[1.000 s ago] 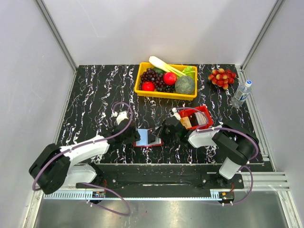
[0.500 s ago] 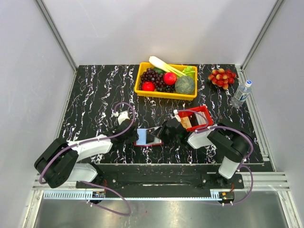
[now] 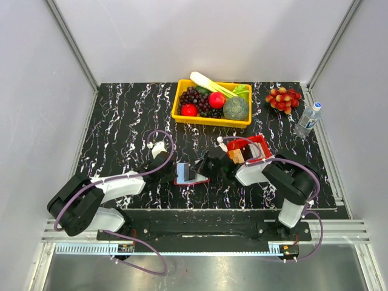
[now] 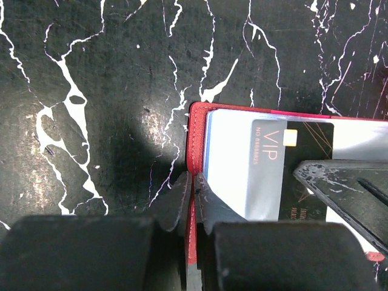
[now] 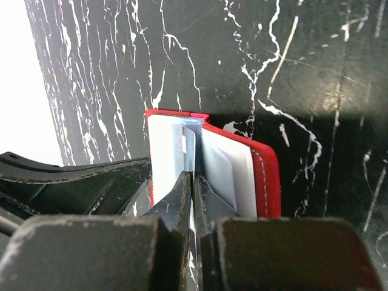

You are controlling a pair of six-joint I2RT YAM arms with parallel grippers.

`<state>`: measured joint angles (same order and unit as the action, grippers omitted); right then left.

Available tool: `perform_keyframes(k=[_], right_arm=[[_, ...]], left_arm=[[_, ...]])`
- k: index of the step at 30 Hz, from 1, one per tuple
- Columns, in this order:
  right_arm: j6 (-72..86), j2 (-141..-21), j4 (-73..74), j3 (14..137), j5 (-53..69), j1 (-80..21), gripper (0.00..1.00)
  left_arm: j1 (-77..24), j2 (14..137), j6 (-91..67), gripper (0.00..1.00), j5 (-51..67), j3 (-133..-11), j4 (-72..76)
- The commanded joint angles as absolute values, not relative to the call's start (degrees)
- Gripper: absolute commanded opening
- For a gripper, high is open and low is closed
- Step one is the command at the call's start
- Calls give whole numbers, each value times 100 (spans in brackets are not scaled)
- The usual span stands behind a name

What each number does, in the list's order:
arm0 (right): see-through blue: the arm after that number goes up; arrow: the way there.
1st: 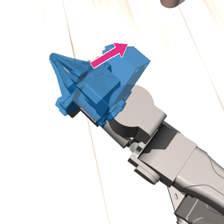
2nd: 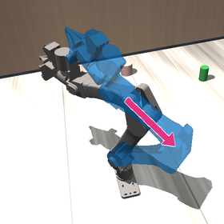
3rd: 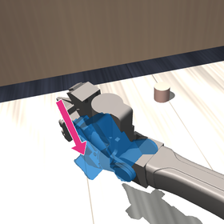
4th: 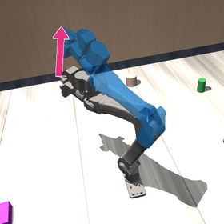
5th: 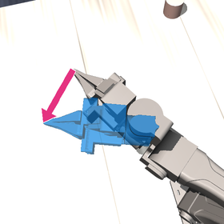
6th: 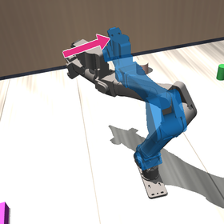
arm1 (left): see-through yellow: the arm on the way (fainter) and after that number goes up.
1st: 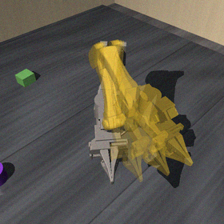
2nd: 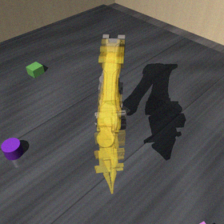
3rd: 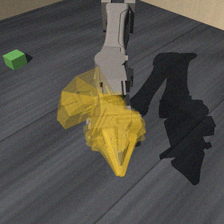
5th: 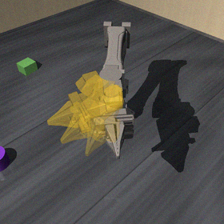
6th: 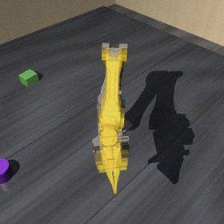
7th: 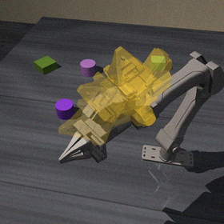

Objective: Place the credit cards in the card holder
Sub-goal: Insert the credit card into the card holder.

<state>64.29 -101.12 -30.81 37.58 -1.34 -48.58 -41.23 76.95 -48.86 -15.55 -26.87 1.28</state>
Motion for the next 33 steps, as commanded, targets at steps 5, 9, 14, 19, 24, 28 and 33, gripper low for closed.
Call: perform_keyframes(k=[5,9,14,19,24,28,33], right_arm=[[5792,-10231,-1785,4236,-18,-4834,27],[5617,-9783,-1407,4149,-342,-4834,42],[5265,-9562,-1160,4227,-545,-4834,43],[5194,-9931,-1169,4552,-150,-4834,33],[5124,-10230,-1317,4798,183,-4869,34],[5054,-10415,-1230,5071,351,-4922,34],[5159,-10468,-1353,5150,624,-5010,34]], left_arm=[[-4175,7901,-4772,2,-1248,-2610,-395],[-4175,8015,-4851,0,-1354,-2575,-405],[-4183,8200,-4782,0,-1283,-2671,-325],[-4166,8244,-4746,0,-1160,-2733,-238],[-4175,8148,-4737,0,-1160,-2690,-194],[-4166,8095,-4746,0,-1160,-2663,-167],[-4166,8130,-4711,0,-1107,-2707,-141]])
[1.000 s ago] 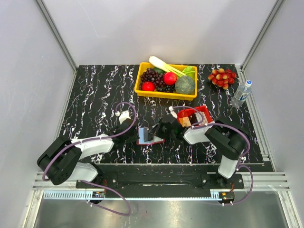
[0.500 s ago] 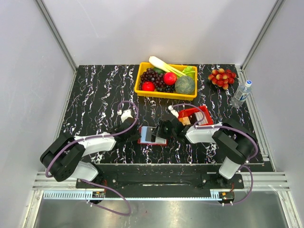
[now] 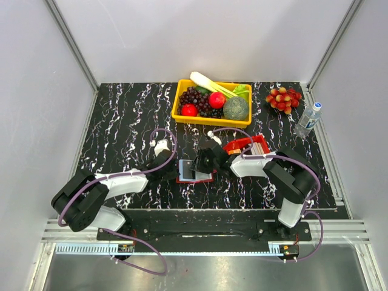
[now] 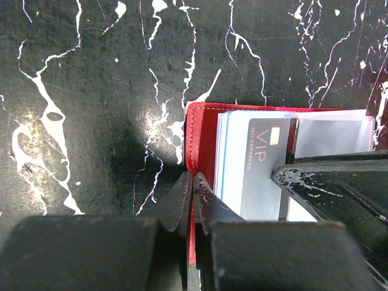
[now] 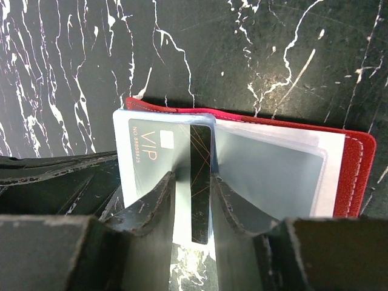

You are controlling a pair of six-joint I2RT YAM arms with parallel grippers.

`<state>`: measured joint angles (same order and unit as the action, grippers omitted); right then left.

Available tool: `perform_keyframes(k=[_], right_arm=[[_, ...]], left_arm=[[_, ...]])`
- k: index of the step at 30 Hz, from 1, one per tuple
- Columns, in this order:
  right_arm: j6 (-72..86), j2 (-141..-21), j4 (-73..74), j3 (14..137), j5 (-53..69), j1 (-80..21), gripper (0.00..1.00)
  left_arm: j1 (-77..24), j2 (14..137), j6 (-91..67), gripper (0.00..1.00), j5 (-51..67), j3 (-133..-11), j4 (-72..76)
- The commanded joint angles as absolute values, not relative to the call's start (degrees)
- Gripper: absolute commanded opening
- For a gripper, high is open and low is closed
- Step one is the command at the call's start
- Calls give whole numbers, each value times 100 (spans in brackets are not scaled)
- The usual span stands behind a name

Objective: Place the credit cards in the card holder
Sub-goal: Insert the credit card into the card holder.

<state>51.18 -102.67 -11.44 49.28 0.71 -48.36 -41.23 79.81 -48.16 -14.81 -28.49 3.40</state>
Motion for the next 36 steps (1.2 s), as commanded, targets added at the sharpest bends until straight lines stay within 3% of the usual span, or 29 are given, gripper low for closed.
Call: perform_keyframes(k=[1,9,21,36], right_arm=[[5194,-10450,-1380,5150,641,-5010,34],[5502,-10143,-1723,4808,510,-5027,22],[5669,-10485,-2531,4808,1239,-5027,18],[4475,-9229,-818,4878,-632,-4940,42]], left_arm=[[-4175,8139,-4720,0,-1116,-2724,-158],[-4175,8130,-4755,0,-1248,-2733,-255],[-4175,8095,-4746,0,-1239,-2804,-281],[-4175,7656,-4588,0,-1485,-2795,-536]])
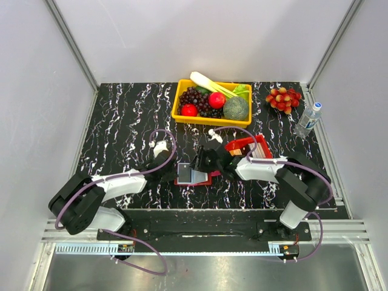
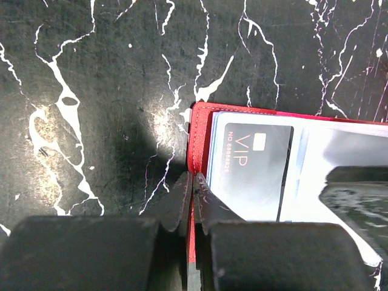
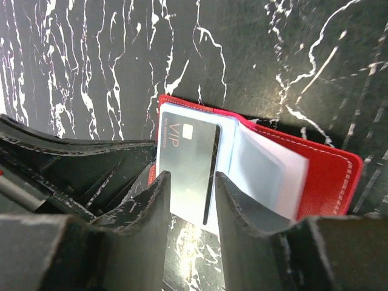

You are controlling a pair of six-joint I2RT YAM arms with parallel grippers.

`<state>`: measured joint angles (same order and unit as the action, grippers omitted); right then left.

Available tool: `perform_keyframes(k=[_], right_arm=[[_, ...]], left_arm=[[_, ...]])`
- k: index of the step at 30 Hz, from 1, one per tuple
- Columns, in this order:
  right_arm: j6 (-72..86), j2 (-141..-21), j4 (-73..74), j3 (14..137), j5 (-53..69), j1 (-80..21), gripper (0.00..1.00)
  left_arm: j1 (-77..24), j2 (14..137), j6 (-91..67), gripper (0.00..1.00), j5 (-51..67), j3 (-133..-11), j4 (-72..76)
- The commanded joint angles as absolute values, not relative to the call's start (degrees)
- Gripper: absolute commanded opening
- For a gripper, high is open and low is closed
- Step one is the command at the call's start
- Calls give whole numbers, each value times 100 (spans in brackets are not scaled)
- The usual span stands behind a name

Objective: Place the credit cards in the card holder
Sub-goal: Insert the credit card into the card holder, then pick up the credit card from the storage box.

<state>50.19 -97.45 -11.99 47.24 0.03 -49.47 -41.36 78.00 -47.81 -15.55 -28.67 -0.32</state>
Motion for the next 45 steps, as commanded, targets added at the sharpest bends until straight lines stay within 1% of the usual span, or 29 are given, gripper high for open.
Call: perform_keyframes(k=[1,6,13,17,20,21,23,24,26,29,34,38,42,44,45], right_arm=[[4387,-9168,-739,4895,-676,-4931,42],[4017,-8991,-353,5088,-747,-4843,45],[3745,-8596,165,5203,-1098,-4702,46],[3508,-8114,737,5212,-1545,-4492,47],[3253,-7648,1255,5212,-1792,-4141,49],[3121,-7507,1413,5195,-1932,-3992,52],[2832,-7243,1678,5168,-2344,-3815,66],[2639,-7181,1835,5185,-2590,-3710,72],[2287,-7172,2047,5221,-2724,-3464,79],[1926,-7434,2425,5387,-2865,-3165,85],[1565,-7962,2637,5625,-3199,-3032,89],[1363,-8357,2628,5827,-3173,-2971,90],[1222,-8718,2663,6020,-3383,-2962,87],[1178,-8850,2681,6055,-3489,-2962,84],[1178,-8911,2715,6082,-3515,-2962,84]], left_arm=[[-4175,7612,-4562,0,-1477,-2812,-527],[-4175,7375,-4412,0,-1354,-2882,-545],[-4175,7128,-4333,0,-1283,-3050,-738],[-4175,7119,-4324,0,-1292,-3067,-782],[-4166,7084,-4316,0,-1310,-3059,-809],[-4166,7067,-4315,0,-1327,-3067,-817],[-4175,7040,-4289,0,-1327,-3076,-852],[-4175,7031,-4272,0,-1345,-3102,-870],[-4166,7014,-4254,0,-1345,-3120,-879],[-4175,7022,-4228,0,-1310,-3164,-888],[-4175,6987,-4175,0,-1266,-3182,-896],[-4166,6970,-4140,0,-1283,-3208,-923],[-4175,6970,-4131,0,-1266,-3208,-914],[-4175,6987,-4122,0,-1283,-3208,-905],[-4175,6979,-4122,0,-1275,-3208,-905]])
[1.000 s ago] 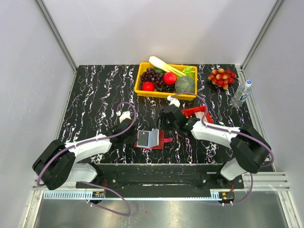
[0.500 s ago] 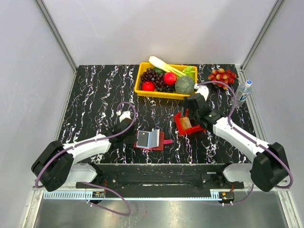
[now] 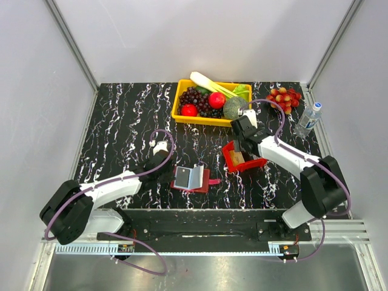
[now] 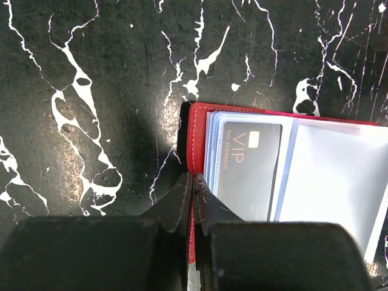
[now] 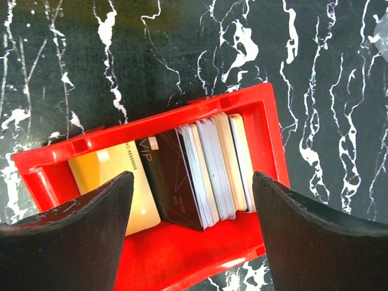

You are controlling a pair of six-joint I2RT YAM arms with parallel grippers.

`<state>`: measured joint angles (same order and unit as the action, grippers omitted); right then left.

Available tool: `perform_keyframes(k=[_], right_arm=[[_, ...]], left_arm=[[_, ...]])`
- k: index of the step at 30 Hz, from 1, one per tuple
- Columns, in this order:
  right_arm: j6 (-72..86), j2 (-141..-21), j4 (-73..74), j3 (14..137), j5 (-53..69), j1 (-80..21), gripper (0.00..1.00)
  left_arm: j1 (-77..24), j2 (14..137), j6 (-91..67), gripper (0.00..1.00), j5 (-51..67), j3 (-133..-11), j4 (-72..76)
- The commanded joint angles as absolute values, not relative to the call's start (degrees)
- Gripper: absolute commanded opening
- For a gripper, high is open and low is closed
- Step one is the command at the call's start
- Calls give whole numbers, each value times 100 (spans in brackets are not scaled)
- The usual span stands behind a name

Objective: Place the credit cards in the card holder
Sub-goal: Pick up the credit card from the storage box.

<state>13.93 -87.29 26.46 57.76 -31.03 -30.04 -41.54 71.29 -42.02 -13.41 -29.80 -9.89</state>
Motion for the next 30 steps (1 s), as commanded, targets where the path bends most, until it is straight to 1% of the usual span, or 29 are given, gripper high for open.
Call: perform_keyframes(k=[1,3,11,18,22,30], right_arm=[[1169,-8947,2707,6082,-3533,-2962,82],[1134,-9052,2759,6126,-3533,-2962,80],[1125,-9325,2821,6161,-3507,-2962,80],[1072,-9703,2848,6240,-3761,-2962,77],[1099,-9809,2883,6284,-3981,-2971,73],[1160,-9756,2900,6319,-4298,-2971,63]], left_arm=[[-4175,7005,-4113,0,-1266,-3199,-897],[-4166,7014,-4113,0,-1248,-3217,-879],[-4166,7119,-4096,0,-1204,-3243,-835],[-4157,7128,-4087,0,-1195,-3252,-835],[-4157,7128,-4078,0,-1204,-3243,-835],[-4157,7163,-4052,0,-1178,-3243,-809]])
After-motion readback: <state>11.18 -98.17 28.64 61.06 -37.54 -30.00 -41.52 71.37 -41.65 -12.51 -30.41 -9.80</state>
